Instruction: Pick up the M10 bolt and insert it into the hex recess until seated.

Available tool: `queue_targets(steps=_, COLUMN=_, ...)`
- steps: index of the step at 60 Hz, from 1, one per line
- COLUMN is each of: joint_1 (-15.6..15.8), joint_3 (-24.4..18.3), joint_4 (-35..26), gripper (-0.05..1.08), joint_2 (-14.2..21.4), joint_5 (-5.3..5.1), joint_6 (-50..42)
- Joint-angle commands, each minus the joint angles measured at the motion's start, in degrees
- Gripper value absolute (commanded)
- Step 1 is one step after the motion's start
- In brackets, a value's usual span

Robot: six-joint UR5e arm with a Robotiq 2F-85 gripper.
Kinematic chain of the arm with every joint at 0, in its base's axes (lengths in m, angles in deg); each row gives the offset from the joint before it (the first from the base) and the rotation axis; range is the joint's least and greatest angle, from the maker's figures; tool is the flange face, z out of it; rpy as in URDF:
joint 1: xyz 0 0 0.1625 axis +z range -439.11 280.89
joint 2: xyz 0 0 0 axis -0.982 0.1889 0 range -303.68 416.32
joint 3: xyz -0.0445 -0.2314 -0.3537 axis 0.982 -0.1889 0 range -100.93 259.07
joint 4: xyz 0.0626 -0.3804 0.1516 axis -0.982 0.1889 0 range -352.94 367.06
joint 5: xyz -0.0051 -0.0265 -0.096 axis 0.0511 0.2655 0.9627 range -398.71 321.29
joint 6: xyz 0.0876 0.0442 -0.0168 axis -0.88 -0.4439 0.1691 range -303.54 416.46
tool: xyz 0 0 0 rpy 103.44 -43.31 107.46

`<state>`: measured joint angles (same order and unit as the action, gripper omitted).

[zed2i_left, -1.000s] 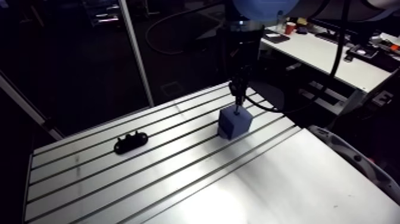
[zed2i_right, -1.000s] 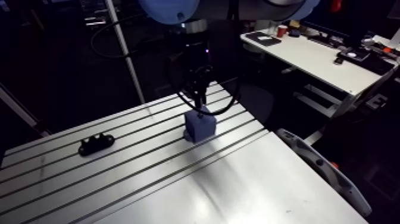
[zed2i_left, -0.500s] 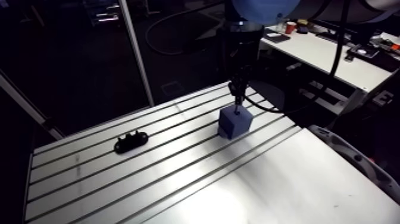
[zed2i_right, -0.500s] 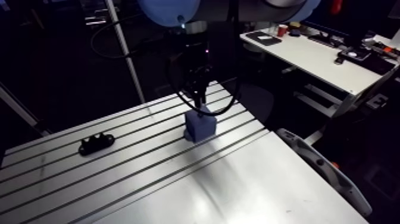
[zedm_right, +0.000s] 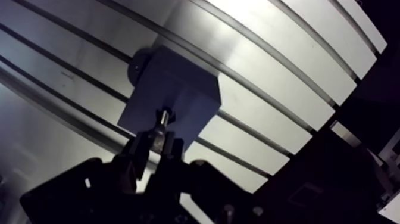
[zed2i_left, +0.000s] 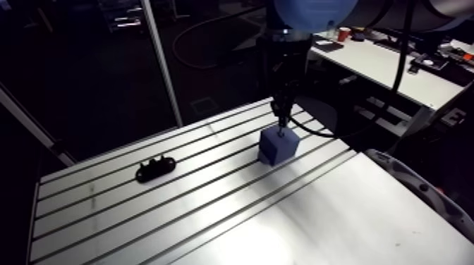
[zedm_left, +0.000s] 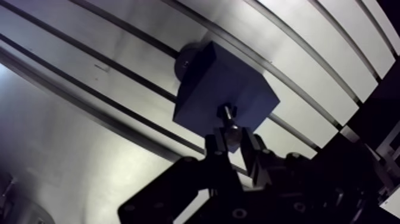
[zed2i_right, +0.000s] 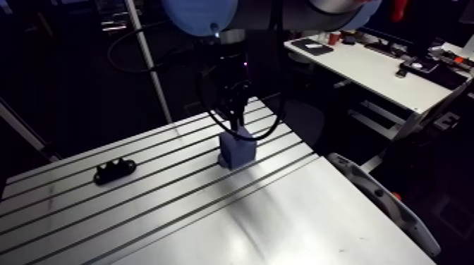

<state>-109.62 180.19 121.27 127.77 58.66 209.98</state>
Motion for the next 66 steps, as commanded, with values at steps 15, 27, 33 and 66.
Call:
queue_targets(steps=15, joint_1=0.00, joint_3=0.26, joint_4=0.18, gripper=0.91, joint_2=-0.39, joint_5=0.23, joint_6=0.09)
queue_targets(steps=27, joint_1=-0.09, joint_3=0.09, joint_4=0.18, gripper=0.91, joint_2=-0.39, joint_5=0.23, joint_6=0.09)
queue_targets(steps=33, joint_1=-0.09, joint_3=0.01, joint_4=0.18, gripper=0.91, joint_2=-0.48, joint_5=0.23, joint_6=0.16)
queue_targets(steps=66, joint_1=-0.09, joint_3=-0.25, joint_4=0.18, gripper=0.91, joint_2=-0.66, joint_5=0.14, joint_6=0.09)
